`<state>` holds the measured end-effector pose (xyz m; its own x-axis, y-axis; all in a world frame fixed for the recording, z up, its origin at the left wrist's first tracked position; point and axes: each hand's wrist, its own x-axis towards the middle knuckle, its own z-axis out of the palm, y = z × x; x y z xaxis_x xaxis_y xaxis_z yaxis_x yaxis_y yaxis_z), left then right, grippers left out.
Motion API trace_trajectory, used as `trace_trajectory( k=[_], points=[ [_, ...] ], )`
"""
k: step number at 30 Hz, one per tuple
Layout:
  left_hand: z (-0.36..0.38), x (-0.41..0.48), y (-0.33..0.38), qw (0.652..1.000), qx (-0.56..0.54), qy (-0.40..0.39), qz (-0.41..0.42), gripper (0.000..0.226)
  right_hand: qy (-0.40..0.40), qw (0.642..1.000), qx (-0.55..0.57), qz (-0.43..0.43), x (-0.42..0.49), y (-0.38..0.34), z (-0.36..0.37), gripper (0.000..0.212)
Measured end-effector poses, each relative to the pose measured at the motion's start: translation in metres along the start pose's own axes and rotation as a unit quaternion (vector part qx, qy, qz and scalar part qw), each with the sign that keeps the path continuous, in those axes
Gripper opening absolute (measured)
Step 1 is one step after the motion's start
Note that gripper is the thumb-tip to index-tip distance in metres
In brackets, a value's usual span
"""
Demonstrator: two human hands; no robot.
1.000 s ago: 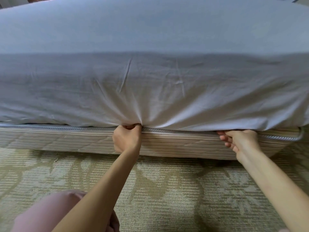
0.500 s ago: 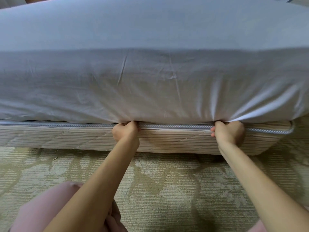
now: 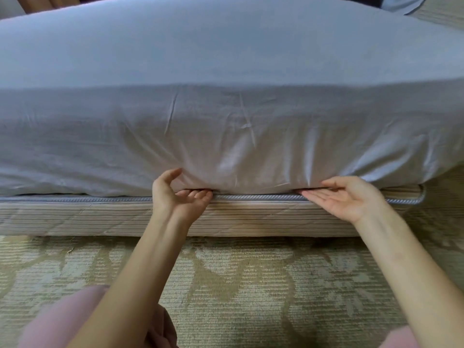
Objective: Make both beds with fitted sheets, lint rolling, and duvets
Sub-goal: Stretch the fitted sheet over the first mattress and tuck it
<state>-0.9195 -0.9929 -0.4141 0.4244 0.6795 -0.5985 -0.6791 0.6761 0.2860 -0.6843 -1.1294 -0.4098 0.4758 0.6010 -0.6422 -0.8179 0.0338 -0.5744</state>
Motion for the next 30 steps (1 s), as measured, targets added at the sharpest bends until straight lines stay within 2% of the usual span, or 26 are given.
trace_trajectory(
  k=[2, 5, 6, 8, 9, 11, 12, 13, 14, 15, 16, 18, 20, 23, 26, 28, 30],
  points=[
    [-0.004, 0.005, -0.01, 0.999, -0.031, -0.036, -0.002, 0.065, -0.027, 0.999, 0.046, 0.0, 0.002, 0.004, -0.002, 0.024],
    [-0.013, 0.02, -0.021, 0.995, -0.06, -0.082, 0.025, 0.079, -0.067, 0.993, 0.094, -0.028, 0.007, 0.004, -0.006, 0.096],
    [-0.013, 0.024, -0.023, 0.992, -0.063, -0.098, 0.038, 0.091, -0.077, 0.99, 0.111, -0.029, 0.011, 0.003, -0.007, 0.103],
    [-0.009, 0.03, -0.023, 0.989, -0.05, -0.133, 0.04, 0.104, -0.099, 0.986, 0.128, -0.033, 0.014, 0.004, -0.005, 0.091],
    [-0.009, 0.034, -0.023, 0.987, -0.043, -0.149, 0.034, 0.097, -0.1, 0.986, 0.13, -0.037, 0.015, 0.005, -0.003, 0.086],
    [-0.012, 0.044, -0.022, 0.988, -0.039, -0.151, 0.02, 0.071, -0.114, 0.984, 0.128, -0.05, 0.024, 0.009, -0.002, 0.092],
    [-0.013, 0.047, -0.022, 0.988, -0.039, -0.148, 0.015, 0.067, -0.129, 0.982, 0.126, -0.056, 0.026, 0.011, -0.001, 0.087],
    [-0.014, 0.047, -0.023, 0.988, -0.043, -0.151, 0.013, 0.072, -0.133, 0.982, 0.118, -0.061, 0.027, 0.013, -0.001, 0.073],
    [-0.012, 0.044, -0.024, 0.987, -0.047, -0.156, 0.016, 0.087, -0.131, 0.983, 0.113, -0.061, 0.028, 0.013, -0.001, 0.059],
    [-0.011, 0.041, -0.024, 0.986, -0.044, -0.159, 0.019, 0.103, -0.135, 0.982, 0.116, -0.058, 0.029, 0.013, -0.002, 0.056],
    [-0.009, 0.038, -0.024, 0.987, -0.041, -0.155, 0.024, 0.112, -0.138, 0.982, 0.12, -0.051, 0.031, 0.013, -0.003, 0.061],
    [-0.007, 0.033, -0.026, 0.989, -0.038, -0.14, 0.036, 0.11, -0.16, 0.979, 0.119, -0.041, 0.032, 0.013, -0.007, 0.066],
    [-0.003, 0.028, -0.026, 0.993, -0.029, -0.104, 0.042, 0.09, -0.175, 0.98, 0.089, -0.03, 0.026, 0.011, -0.009, 0.068],
    [-0.001, 0.021, -0.019, 0.999, -0.004, -0.052, 0.012, 0.072, -0.173, 0.985, 0.022, -0.013, 0.016, 0.003, -0.011, 0.103],
    [-0.002, -0.001, -0.002, 0.999, 0.004, -0.03, -0.034, 0.084, -0.138, 0.989, -0.054, 0.003, 0.006, -0.007, -0.011, 0.1],
    [-0.009, -0.019, 0.012, 0.999, 0.034, 0.016, -0.026, 0.091, -0.119, 0.987, -0.107, 0.009, 0.0, -0.015, -0.014, 0.108],
    [-0.024, -0.04, 0.024, 0.996, 0.075, 0.055, 0.0, 0.079, -0.114, 0.982, -0.154, 0.011, -0.014, -0.019, -0.018, 0.112]
  ],
)
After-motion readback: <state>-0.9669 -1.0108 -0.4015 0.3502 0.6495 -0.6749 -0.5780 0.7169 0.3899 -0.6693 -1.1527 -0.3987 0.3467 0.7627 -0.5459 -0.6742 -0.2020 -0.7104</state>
